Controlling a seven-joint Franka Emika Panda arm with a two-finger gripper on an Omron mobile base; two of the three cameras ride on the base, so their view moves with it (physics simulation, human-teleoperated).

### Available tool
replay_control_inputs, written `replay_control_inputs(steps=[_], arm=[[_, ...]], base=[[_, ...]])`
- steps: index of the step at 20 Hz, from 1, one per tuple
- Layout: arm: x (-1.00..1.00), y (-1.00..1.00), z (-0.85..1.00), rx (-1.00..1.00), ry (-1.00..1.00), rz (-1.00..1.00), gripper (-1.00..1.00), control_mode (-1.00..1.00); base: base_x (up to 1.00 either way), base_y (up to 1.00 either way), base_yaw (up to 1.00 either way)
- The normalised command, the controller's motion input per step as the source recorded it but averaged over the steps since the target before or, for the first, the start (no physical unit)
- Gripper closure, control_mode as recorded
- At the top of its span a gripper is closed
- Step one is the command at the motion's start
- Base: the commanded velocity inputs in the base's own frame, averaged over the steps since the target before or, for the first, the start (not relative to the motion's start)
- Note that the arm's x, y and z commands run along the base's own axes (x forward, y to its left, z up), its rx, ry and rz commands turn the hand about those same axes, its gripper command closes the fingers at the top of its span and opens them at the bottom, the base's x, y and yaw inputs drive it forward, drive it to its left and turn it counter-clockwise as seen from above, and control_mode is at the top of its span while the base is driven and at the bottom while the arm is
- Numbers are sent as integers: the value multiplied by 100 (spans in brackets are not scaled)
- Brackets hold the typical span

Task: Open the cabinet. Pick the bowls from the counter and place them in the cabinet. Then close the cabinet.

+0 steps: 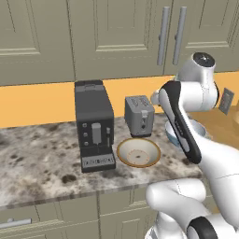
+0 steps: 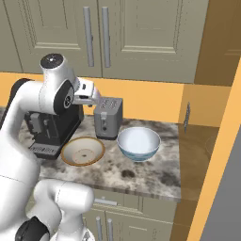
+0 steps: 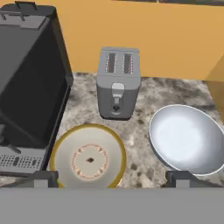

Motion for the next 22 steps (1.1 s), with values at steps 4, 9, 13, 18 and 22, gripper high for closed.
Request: replay_control_inputs(steps=[4,9,13,18,22], arm=[[-6,-35,51,-9,-38,-6,-100,-100],[0,-29,60,-6,-30,-4,-100,-100],[-3,-12,62,-4,-16,-3,-100,-100],[-2,-14,58,0,-3,-4,-100,-100],[0,-1,58,0,0,-3,-100,-100]], base=[[0,0,0],[0,0,0],[0,0,0],[0,0,0],[0,0,0]])
